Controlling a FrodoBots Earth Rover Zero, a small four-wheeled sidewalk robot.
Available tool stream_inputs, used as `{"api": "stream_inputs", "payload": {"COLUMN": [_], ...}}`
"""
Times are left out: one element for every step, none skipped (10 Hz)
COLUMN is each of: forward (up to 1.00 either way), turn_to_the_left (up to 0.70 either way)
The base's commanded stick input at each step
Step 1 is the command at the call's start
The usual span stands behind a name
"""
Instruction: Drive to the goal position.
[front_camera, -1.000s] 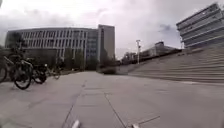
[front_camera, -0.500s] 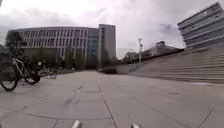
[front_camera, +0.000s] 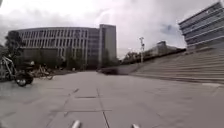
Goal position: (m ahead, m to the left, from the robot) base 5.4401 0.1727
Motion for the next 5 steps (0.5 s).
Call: {"api": "stream_inputs", "payload": {"forward": [1.00,1.00,1.00,1.00,1.00], "turn_to_the_left": [0.00,0.00,0.00,0.00,0.00]}}
